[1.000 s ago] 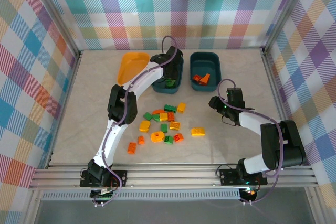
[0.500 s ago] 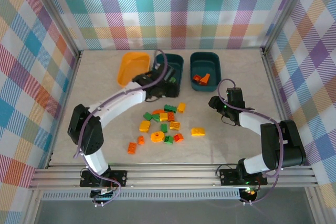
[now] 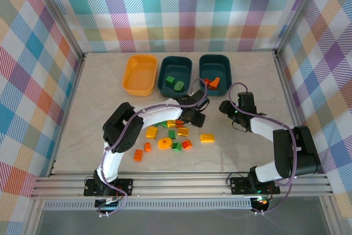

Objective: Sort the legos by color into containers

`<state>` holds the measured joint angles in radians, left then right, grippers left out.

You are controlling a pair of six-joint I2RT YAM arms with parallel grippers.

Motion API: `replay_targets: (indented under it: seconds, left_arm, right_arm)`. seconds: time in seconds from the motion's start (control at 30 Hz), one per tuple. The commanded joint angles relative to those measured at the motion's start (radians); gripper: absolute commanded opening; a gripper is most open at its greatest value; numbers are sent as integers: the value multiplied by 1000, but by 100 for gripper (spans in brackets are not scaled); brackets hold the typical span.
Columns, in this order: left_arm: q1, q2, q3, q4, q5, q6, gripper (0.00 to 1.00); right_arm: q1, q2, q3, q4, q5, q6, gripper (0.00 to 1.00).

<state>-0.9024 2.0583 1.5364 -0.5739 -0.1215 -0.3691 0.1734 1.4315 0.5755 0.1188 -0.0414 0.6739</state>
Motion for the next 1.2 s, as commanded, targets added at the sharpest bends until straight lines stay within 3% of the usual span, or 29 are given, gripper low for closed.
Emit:
replay_targets:
  seconds: [0.0,0.2,0.4,1.17]
  left_arm:
    - [2,9,52,-14,-19,25,70]
    - [5,-22,75,-22,-69,64,70]
    - [12,74,188,-101,-151,91,70]
    - [32,153,182,-104,-168,36,61]
  right_arm:
    - [5,-2,-1,-6,2,14,64]
    - [6,3,0,-4,-3,15,64]
    - [6,5,3,-7,2,15,65]
    - [6,6,9,-12,2,10,65]
